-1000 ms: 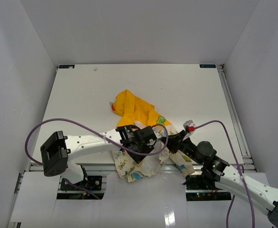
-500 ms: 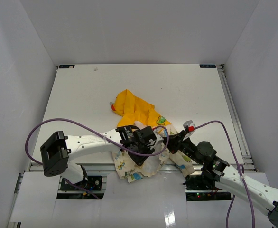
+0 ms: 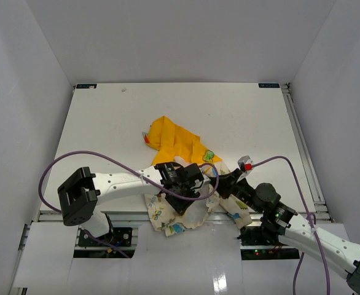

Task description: Zip up the jacket

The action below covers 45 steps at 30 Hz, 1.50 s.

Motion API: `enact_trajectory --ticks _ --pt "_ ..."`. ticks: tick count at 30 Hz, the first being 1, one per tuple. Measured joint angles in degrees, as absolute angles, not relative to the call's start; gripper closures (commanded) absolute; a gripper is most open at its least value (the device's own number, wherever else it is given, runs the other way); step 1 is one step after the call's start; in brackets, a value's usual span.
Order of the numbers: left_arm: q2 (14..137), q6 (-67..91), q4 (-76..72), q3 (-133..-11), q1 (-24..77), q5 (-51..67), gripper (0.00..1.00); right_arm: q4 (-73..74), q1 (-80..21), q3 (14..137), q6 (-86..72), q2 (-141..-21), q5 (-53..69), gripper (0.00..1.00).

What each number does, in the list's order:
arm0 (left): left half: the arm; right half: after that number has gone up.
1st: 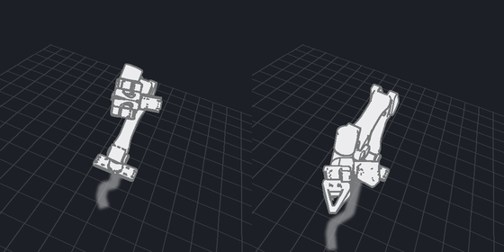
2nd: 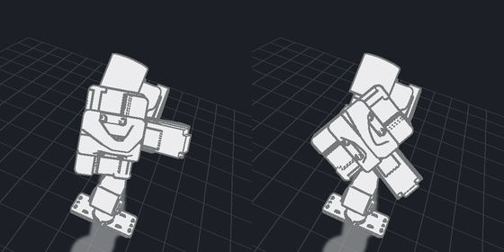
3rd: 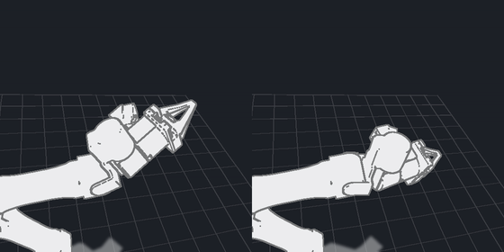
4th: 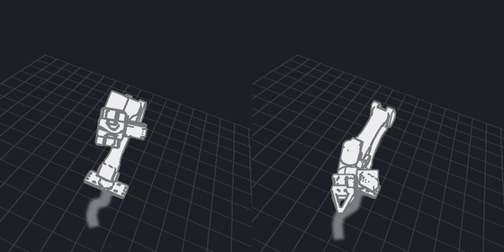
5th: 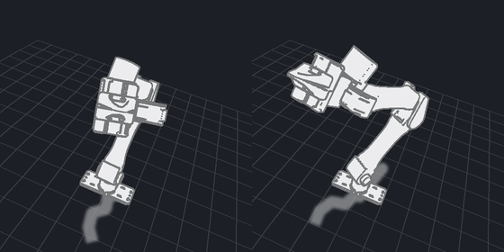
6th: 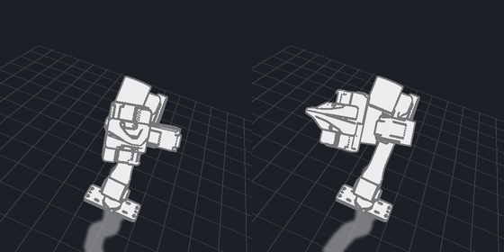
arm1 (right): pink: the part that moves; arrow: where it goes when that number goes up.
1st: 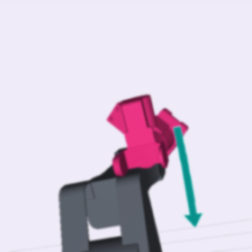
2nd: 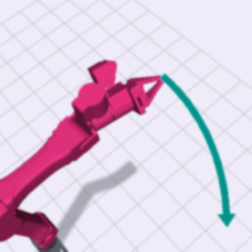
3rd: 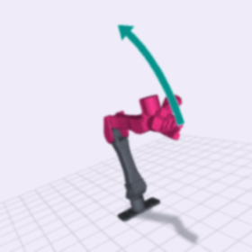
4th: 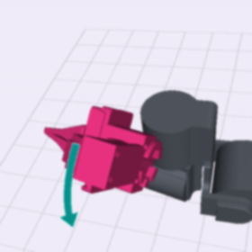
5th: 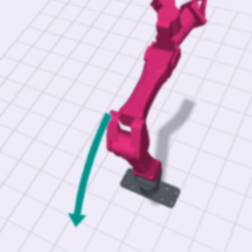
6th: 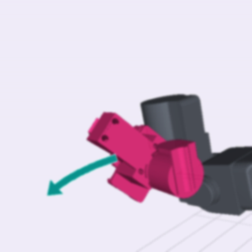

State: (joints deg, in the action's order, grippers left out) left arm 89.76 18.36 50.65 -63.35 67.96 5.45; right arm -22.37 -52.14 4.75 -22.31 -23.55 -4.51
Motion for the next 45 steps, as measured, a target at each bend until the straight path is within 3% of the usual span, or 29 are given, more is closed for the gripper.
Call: enact_trajectory --ticks 2,6,9,17,24,36,45 --pt "90.70 18.58 50.59 -63.35 67.96 5.47 0.62 -22.25 -52.14 4.74 -22.27 -23.40 -4.65 0.92" --pt "91.59 18.84 50.23 -62.76 67.96 5.80 0.90 -21.88 -52.10 4.69 -22.17 -23.04 -5.02 0.92" --pt "91.59 18.93 49.74 -62.19 67.96 6.45 1.00 -21.86 -52.10 4.69 -22.12 -22.92 -5.04 0.92" --pt "87.26 19.00 44.59 -58.37 66.60 8.05 1.00 -21.87 -52.10 4.69 -22.11 -23.03 -4.95 0.92" --pt "76.63 20.79 35.84 -51.17 59.13 8.05 1.00 -22.79 -52.10 4.69 -21.98 -24.39 -3.77 0.92" --pt "62.01 23.14 12.01 -38.04 57.10 6.33 1.00 -30.15 -52.10 3.86 -20.76 -27.83 4.63 0.92" --pt "45.28 21.87 -14.00 -22.89 57.08 5.49 1.00 -36.98 -52.10 3.86 -20.51 -32.86 12.98 0.92"
